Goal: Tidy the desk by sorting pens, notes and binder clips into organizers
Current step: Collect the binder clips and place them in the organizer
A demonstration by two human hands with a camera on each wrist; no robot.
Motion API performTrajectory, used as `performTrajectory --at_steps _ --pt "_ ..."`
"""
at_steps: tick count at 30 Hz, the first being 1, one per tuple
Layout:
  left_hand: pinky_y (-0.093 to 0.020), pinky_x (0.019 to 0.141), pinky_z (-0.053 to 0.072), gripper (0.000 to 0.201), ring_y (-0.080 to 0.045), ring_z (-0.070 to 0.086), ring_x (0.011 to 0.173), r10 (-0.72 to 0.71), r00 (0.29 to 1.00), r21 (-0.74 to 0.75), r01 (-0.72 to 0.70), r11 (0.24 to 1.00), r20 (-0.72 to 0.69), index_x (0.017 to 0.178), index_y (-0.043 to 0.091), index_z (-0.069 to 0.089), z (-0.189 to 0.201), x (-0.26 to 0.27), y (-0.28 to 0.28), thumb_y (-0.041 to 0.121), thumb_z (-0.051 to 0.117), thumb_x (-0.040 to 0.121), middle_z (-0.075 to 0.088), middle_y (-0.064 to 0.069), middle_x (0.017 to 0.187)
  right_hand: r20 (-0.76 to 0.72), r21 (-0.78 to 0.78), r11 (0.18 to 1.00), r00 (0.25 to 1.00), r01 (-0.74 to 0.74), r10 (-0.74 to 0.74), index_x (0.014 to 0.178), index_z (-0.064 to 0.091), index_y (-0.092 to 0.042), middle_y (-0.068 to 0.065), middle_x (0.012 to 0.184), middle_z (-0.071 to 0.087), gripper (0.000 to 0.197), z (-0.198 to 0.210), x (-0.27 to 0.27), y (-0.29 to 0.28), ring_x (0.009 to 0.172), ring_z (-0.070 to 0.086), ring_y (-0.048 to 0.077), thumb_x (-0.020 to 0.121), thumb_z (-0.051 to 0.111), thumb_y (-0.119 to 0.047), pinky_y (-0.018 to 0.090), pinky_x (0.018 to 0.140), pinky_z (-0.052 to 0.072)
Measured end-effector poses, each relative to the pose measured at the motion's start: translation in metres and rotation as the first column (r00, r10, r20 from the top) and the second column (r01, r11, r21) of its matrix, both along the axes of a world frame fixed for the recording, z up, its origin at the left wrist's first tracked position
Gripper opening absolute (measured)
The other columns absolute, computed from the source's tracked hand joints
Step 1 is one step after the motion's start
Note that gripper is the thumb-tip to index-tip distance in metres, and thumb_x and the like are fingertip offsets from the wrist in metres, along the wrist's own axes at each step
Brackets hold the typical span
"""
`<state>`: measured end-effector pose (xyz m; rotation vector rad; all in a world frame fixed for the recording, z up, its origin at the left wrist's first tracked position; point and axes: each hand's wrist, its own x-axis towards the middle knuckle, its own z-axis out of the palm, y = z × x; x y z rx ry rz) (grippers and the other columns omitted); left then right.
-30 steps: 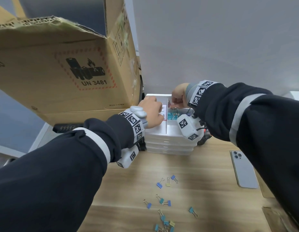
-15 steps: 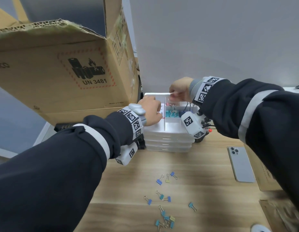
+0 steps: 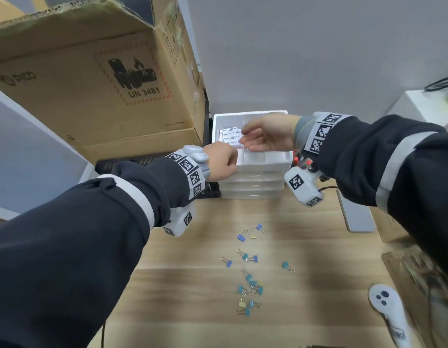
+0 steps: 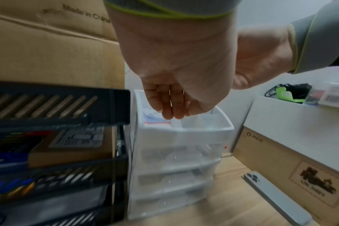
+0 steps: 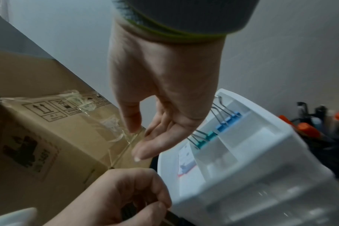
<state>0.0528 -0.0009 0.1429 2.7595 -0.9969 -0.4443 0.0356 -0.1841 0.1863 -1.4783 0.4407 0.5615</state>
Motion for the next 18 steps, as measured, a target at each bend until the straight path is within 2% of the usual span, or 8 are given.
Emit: performTrajectory --at_steps 3,6,9,11,13,15,18 --pt "-0.029 0.063 0.049 0.012 -0.02 0.062 0.073 -0.006 1.0 0.047 0.008 0.999 -0.028 0.084 0.017 0.068 -0.014 -0.021 0.011 0.019 0.056 0.083 0.068 0.002 0.079 -0.091 0.065 0.984 0.981 -0.167 0.172 0.099 0.06 -0.006 0.011 0.083 0.076 0.006 -0.021 -0.029 0.0 0.067 0.074 0.017 0.097 0.06 -0.012 0.025 0.065 0.063" --pt "-0.029 0.062 0.047 0.011 -0.02 0.062 0.075 -0.008 0.998 0.093 0.014 0.996 -0.063 0.085 0.016 0.068 -0.029 -0.036 0.018 0.02 0.057 0.084 0.067 0.003 0.08 -0.155 0.024 0.968 0.955 -0.25 0.251 0.1 0.062 -0.006 0.011 0.088 0.077 0.006 -0.047 -0.049 -0.004 0.072 0.075 0.017 0.097 0.062 -0.012 0.029 0.073 0.062" --pt "-0.029 0.062 0.048 0.01 -0.02 0.064 0.078 0.019 0.989 0.158 0.005 0.987 -0.147 0.086 0.016 0.068 -0.064 -0.062 0.027 0.019 0.059 0.084 0.067 0.003 0.082 -0.187 -0.114 0.953 0.948 -0.28 0.256 0.1 0.064 -0.006 0.011 0.093 0.074 0.006 -0.093 -0.075 -0.006 0.073 0.073 0.015 0.096 0.063 -0.009 0.03 0.077 0.06" --pt "-0.028 0.063 0.046 0.011 -0.022 0.065 0.082 0.03 0.983 0.206 0.008 0.979 -0.18 0.089 0.015 0.069 -0.087 -0.077 0.035 0.018 0.06 0.085 0.069 0.0 0.089 -0.166 -0.256 0.936 0.965 -0.24 0.202 0.102 0.065 -0.003 0.014 0.093 0.072 0.011 -0.123 -0.092 -0.007 0.072 0.072 0.017 0.091 0.065 -0.004 0.034 0.081 0.061" --pt "-0.028 0.066 0.044 0.014 -0.025 0.066 0.088 0.044 0.967 0.258 0.023 0.966 -0.25 0.094 0.014 0.069 -0.113 -0.091 0.04 0.015 0.058 0.086 0.071 -0.004 0.097 -0.166 -0.375 0.905 0.975 -0.203 0.15 0.097 0.064 -0.005 0.017 0.09 0.07 0.011 -0.152 -0.111 -0.009 0.069 0.07 0.02 0.088 0.066 0.0 0.038 0.08 0.062" --pt "-0.025 0.067 0.041 0.02 -0.026 0.062 0.089 0.068 0.945 0.32 0.041 0.946 -0.32 0.104 0.01 0.069 -0.137 -0.104 0.045 0.01 0.056 0.09 0.07 -0.007 0.109 -0.197 -0.496 0.826 0.961 -0.267 0.192 0.091 0.064 -0.006 0.016 0.084 0.07 0.007 -0.175 -0.128 -0.011 0.07 0.067 0.023 0.089 0.062 0.0 0.039 0.077 0.061" --pt "-0.023 0.057 0.033 0.026 -0.022 0.052 0.086 0.101 0.927 0.376 0.045 0.926 -0.36 0.114 0.007 0.068 -0.167 -0.121 0.049 0.006 0.056 0.091 0.068 -0.009 0.118 -0.318 -0.633 0.612 0.88 -0.475 0.354 0.09 0.068 -0.004 0.013 0.083 0.075 0.014 -0.204 -0.148 -0.014 0.067 0.065 0.023 0.09 0.054 -0.008 0.036 0.073 0.06"
